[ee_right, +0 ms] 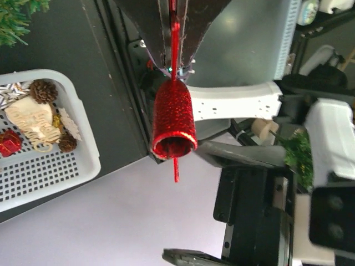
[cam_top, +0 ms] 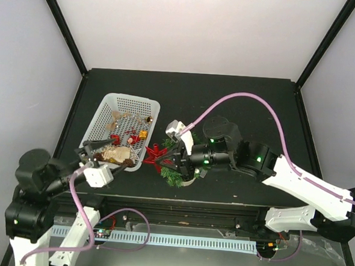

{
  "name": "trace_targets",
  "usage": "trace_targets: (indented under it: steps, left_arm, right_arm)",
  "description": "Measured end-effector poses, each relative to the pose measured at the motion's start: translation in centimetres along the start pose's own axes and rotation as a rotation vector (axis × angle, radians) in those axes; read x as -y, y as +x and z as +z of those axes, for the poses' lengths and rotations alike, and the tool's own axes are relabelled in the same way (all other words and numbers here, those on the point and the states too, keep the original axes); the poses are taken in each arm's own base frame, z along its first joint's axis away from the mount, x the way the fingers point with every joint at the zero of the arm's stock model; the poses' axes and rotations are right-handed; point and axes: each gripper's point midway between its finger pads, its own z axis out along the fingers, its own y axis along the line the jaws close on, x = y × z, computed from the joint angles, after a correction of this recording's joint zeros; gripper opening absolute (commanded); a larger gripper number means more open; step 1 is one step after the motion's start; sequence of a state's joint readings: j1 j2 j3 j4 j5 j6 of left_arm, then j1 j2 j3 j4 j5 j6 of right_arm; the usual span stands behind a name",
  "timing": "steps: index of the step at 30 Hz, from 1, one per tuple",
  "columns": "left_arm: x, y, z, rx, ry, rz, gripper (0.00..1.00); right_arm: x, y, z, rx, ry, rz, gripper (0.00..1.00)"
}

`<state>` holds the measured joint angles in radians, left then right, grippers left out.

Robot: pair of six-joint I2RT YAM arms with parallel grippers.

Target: Decorate the small christmas tree

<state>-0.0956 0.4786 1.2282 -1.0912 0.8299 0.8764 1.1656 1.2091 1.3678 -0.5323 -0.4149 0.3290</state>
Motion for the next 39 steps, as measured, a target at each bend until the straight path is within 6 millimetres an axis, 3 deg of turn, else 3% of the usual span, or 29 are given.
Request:
trace_targets:
  steps: [5, 10, 13, 17, 24, 31, 39]
  left_arm:
    - [-2.8, -0.5, -1.6, -0.025, -0.258, 0.327, 0.75]
    - [-5.4, -1.4, -2.9, -0.065, -0.446, 0.619, 0.71]
    - [-6.0, -1.8, -3.2, -0.073, -0.515, 0.779, 0.71]
    - [-5.7, -2.4, -3.2, -0.059, -0.576, 1.011, 0.68]
    - [-3.3, -2.7, -2.3, 0.006, -0.566, 1.358, 0.6]
    - [-2.4, -3.8, -2.2, 0.062, -0.578, 1.53, 0.61]
    - [-1.6, -4.0, -2.3, 0.087, -0.579, 1.58, 0.6]
  right_arm:
    - [-1.4, -1.5, -0.5, 0.006, -0.047, 0.109, 0.01]
    - [-2.1, -1.7, 1.2, -0.038, -0.116, 0.276, 0.01]
    - [-2.3, -2.0, 2.1, -0.049, -0.149, 0.365, 0.01]
    - [-3.1, -3.9, 2.5, -0.035, -0.186, 0.429, 0.01]
    - [-5.3, -7.7, 1.3, 0.041, -0.266, 0.449, 0.01]
    - [-5.2, -7.5, 1.6, 0.042, -0.281, 0.478, 0.01]
    - [-4.8, -6.7, 2.2, 0.025, -0.284, 0.495, 0.01]
